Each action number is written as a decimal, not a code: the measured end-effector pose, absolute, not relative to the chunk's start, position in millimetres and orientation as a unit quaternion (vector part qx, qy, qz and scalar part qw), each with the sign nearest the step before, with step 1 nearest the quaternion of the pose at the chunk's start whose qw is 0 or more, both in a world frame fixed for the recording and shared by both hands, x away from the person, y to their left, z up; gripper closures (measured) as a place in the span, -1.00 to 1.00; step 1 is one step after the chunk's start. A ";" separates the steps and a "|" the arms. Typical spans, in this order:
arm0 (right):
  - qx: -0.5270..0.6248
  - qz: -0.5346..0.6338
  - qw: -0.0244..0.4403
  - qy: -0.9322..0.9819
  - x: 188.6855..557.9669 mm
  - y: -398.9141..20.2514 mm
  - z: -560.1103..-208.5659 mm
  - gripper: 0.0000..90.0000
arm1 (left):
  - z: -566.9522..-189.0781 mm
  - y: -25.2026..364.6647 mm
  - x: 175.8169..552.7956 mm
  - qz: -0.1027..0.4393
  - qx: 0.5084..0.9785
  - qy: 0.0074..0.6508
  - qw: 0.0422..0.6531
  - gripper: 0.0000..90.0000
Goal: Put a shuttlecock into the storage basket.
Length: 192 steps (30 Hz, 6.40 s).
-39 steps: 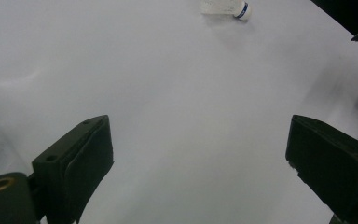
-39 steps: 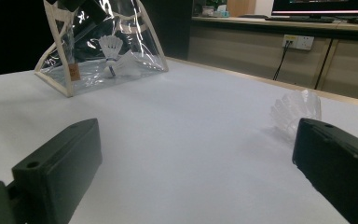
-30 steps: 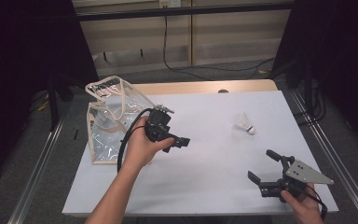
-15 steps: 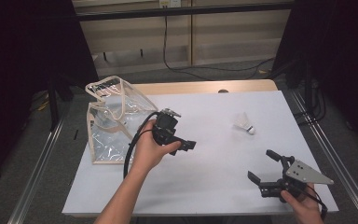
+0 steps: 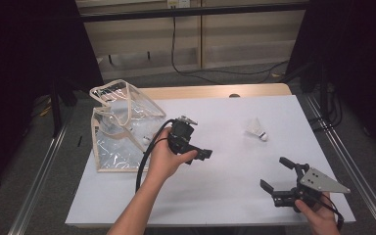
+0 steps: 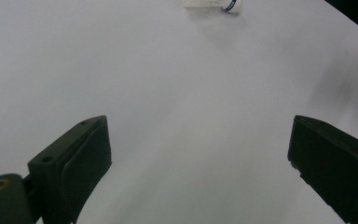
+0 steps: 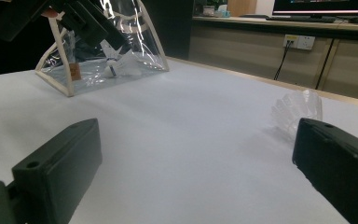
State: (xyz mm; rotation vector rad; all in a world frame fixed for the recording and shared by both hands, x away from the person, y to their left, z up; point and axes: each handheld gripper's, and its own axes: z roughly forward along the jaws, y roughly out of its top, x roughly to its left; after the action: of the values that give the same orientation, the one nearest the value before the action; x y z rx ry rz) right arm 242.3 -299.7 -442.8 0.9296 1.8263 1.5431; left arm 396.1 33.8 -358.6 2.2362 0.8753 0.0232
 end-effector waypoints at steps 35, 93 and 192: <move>0.347 0.577 0.281 0.684 243.6 -298.5 -442.8 -0.98 | -376.7 -4.0 401.5 0.001 0.869 0.333 0.367 -0.88; 0.349 0.577 0.281 0.683 243.3 -300.6 -443.4 -0.98 | -394.1 -47.1 432.8 0.008 0.866 0.332 0.373 -0.88; 0.348 0.578 0.280 0.683 243.6 -301.9 -443.2 -0.98 | -435.8 -111.7 472.4 0.060 0.848 0.318 0.421 -0.74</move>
State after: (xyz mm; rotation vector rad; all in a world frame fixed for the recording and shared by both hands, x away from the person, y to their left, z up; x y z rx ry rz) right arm 243.6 -301.9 -443.2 0.9317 1.8307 1.5509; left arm 472.4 -111.7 -435.8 2.1243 0.7962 0.1495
